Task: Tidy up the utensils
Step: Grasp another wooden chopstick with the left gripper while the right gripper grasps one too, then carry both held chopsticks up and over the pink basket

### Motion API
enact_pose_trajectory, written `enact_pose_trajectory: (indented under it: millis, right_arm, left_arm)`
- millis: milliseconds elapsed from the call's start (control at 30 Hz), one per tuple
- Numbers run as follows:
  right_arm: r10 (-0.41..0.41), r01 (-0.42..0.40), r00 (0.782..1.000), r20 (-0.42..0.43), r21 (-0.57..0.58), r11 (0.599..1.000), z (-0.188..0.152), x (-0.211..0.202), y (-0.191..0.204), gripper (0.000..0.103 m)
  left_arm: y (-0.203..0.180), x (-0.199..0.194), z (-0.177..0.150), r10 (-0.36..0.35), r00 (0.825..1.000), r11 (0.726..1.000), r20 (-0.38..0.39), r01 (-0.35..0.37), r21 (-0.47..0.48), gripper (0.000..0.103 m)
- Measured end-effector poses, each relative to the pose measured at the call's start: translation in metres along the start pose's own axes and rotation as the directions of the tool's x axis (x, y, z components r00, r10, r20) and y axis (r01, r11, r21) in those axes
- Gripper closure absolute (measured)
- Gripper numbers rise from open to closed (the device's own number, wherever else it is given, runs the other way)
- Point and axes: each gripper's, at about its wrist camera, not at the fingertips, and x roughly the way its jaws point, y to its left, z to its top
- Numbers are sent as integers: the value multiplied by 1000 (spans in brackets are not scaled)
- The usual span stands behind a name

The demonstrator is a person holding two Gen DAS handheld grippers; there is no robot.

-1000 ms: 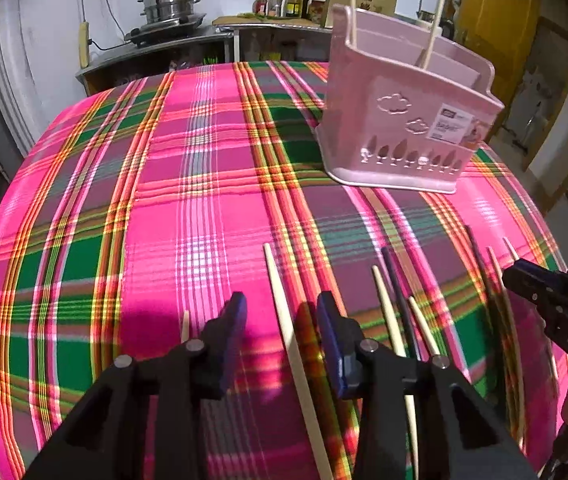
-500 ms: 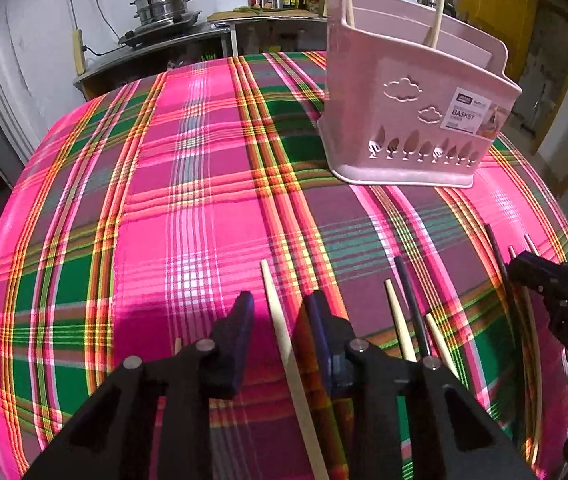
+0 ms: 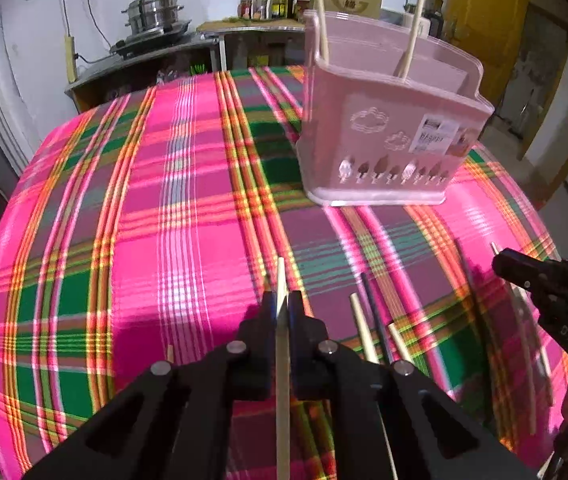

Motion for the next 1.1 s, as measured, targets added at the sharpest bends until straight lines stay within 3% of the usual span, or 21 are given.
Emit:
enact_pose_trajectory:
  millis: [300,567,767,1100]
  right_arm:
    - [24,-23,994,103,-7,1000,21,-44,2,98]
    - [51,-46,974,219,-27,999,34,-90,7,98]
    - [64,-51,958,279,-56,997,31,-116,15,98]
    - [76,-57,951,300,-73,996,22,-128,13,98]
  left_arm:
    - [-1,-58,22,-36,992,999,122,35,10,97]
    - [-6,-110,30,-62,972,998,228,56,31,97]
    - [-9,-127,24,-80,964,997,255,73,38,97]
    - [-10,-136,19,-82,961,996,264,74,39,97]
